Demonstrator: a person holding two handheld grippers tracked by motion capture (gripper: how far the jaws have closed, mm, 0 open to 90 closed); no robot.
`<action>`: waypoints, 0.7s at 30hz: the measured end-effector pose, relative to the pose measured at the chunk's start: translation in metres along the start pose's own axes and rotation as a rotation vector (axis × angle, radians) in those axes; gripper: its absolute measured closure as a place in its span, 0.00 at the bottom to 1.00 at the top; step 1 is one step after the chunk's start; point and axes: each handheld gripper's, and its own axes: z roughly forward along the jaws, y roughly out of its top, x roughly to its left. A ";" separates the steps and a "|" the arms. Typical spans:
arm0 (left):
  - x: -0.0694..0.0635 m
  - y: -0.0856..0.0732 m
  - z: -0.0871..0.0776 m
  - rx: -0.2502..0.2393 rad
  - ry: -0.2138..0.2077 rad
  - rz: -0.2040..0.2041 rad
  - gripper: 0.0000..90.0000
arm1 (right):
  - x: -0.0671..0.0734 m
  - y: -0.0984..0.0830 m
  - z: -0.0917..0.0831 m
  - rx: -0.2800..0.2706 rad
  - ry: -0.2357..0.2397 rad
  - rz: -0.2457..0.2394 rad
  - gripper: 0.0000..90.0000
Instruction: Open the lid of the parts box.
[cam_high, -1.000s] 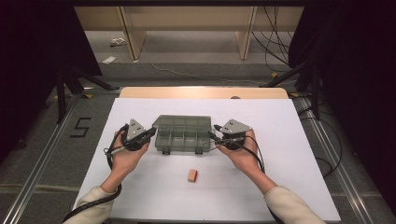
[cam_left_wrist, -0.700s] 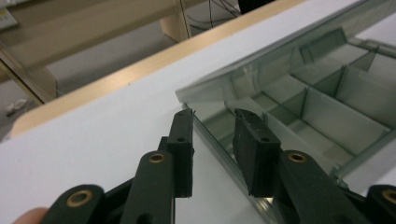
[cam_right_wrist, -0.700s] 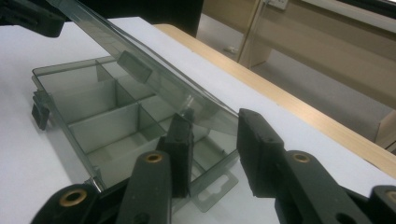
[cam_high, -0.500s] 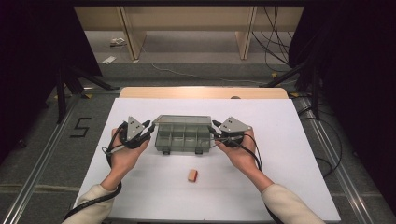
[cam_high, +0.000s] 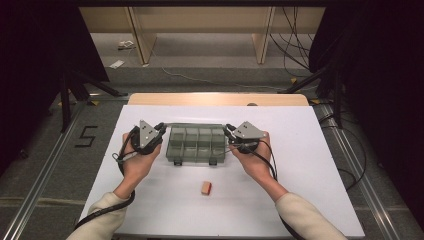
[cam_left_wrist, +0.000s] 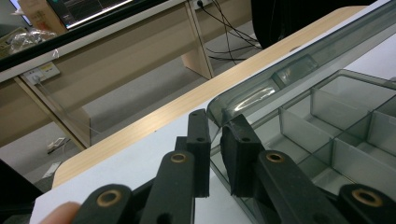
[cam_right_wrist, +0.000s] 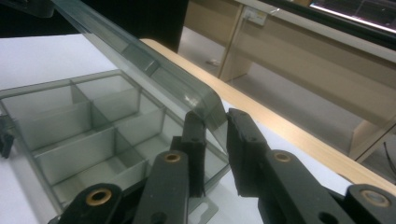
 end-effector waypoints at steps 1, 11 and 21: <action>0.000 0.001 0.001 -0.002 0.004 0.003 0.90 | 0.000 0.000 0.000 0.000 0.000 0.000 0.87; 0.000 0.005 0.005 -0.027 0.038 0.006 0.92 | 0.001 0.005 0.004 -0.007 -0.058 0.004 0.91; 0.001 0.009 0.010 -0.033 0.057 -0.017 0.94 | -0.001 0.009 0.007 -0.009 -0.080 0.020 0.92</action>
